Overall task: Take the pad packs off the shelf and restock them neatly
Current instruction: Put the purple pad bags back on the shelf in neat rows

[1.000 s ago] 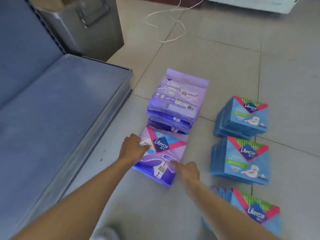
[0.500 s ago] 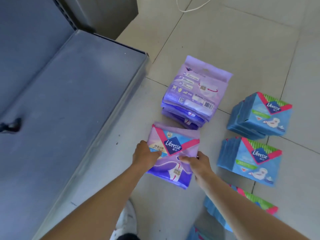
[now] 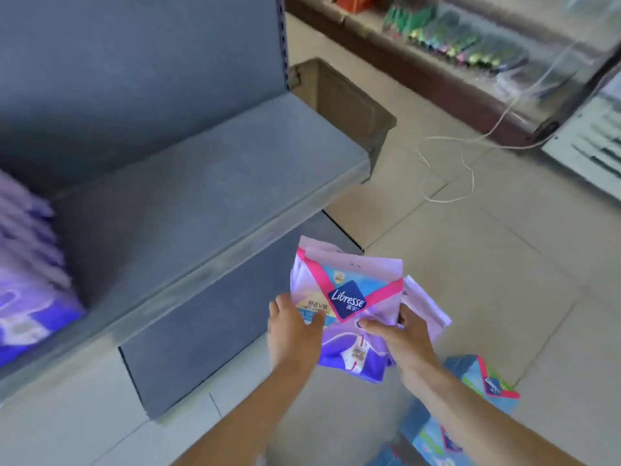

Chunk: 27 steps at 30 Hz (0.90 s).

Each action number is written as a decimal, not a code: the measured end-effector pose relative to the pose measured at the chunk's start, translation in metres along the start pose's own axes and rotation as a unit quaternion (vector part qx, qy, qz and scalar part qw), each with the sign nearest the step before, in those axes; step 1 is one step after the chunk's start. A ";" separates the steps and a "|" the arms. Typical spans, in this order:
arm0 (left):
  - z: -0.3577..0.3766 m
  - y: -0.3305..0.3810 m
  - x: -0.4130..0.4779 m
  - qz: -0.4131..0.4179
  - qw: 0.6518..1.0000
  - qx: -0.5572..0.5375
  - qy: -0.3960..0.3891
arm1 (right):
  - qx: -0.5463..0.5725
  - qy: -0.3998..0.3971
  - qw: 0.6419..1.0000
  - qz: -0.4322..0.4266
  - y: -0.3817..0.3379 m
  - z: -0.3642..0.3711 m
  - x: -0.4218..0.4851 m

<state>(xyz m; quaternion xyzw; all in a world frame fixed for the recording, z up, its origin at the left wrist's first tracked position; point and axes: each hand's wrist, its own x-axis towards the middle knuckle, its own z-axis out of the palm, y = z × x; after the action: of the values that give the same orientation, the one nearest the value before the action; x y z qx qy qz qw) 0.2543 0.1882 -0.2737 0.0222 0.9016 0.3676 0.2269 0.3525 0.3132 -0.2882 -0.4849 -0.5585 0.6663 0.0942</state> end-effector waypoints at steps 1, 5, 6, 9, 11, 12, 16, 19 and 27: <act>-0.018 0.012 0.001 0.003 1.000 -0.011 0.021 | -0.008 -0.023 1.000 -0.017 -0.024 0.008 -0.001; -0.089 0.043 0.014 0.008 0.991 -0.079 0.107 | -0.049 -0.104 0.989 -0.097 -0.103 0.057 -0.004; -0.106 0.046 0.018 0.010 0.987 -0.100 0.128 | -0.052 -0.117 0.985 -0.115 -0.119 0.075 -0.005; -0.154 0.048 0.032 0.023 0.969 -0.152 0.193 | -0.073 -0.156 0.971 -0.167 -0.154 0.131 -0.002; -0.179 0.043 0.046 0.029 0.958 -0.167 0.232 | -0.086 -0.175 0.961 -0.195 -0.170 0.169 0.005; -0.189 0.039 0.054 0.026 0.954 -0.169 0.248 | -0.092 -0.181 0.956 -0.210 -0.175 0.187 0.009; -0.212 0.019 0.090 -0.027 0.944 -0.166 0.283 | -0.139 -0.195 0.930 -0.278 -0.184 0.255 0.030; -0.223 0.001 0.116 -0.055 0.939 -0.180 0.287 | -0.161 -0.201 0.921 -0.292 -0.183 0.292 0.043; -0.248 -0.026 0.147 -0.029 0.936 -0.178 0.303 | -0.187 -0.194 0.903 -0.335 -0.190 0.357 0.061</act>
<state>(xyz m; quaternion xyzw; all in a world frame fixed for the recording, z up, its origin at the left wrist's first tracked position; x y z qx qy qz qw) 0.0205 0.0375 -0.1933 -0.1574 0.8475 0.5049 -0.0461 -0.0260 0.1883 -0.1961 -0.1394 -0.8094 0.5599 0.1091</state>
